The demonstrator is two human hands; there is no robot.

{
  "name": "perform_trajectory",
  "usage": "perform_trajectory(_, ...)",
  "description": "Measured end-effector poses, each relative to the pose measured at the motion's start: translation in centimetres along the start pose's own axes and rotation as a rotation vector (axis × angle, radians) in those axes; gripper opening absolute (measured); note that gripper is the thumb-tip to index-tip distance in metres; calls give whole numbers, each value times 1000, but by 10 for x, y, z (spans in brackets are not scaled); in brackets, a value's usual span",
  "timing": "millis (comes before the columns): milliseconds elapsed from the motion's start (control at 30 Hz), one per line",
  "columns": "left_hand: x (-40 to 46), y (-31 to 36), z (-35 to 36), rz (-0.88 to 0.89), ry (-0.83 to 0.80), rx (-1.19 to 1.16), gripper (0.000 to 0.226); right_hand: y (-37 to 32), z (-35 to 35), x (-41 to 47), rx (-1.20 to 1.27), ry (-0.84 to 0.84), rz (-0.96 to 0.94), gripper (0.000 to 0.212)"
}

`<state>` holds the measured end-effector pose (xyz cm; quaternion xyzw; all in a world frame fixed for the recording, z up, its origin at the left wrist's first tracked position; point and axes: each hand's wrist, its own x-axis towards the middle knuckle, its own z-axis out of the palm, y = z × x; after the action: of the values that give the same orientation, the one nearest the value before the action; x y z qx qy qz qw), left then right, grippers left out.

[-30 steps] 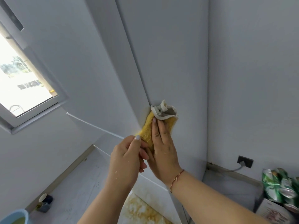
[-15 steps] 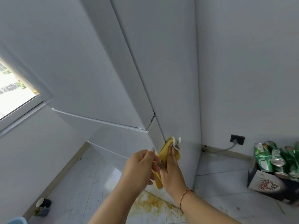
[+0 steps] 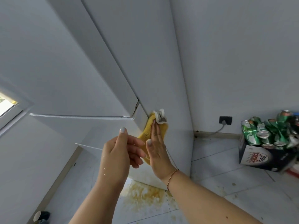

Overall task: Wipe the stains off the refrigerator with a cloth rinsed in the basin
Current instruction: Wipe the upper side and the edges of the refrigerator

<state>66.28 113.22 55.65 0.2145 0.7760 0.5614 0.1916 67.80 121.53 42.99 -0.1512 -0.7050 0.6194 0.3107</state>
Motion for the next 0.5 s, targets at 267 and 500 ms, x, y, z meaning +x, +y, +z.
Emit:
perform_trajectory(267,8,-30,11,-94,11,-21,60,78,-3,-12,97,-40,515,62)
perform_trajectory(500,11,-42,26,-129,51,-46,61,44,-9,1,137,-43,359,76)
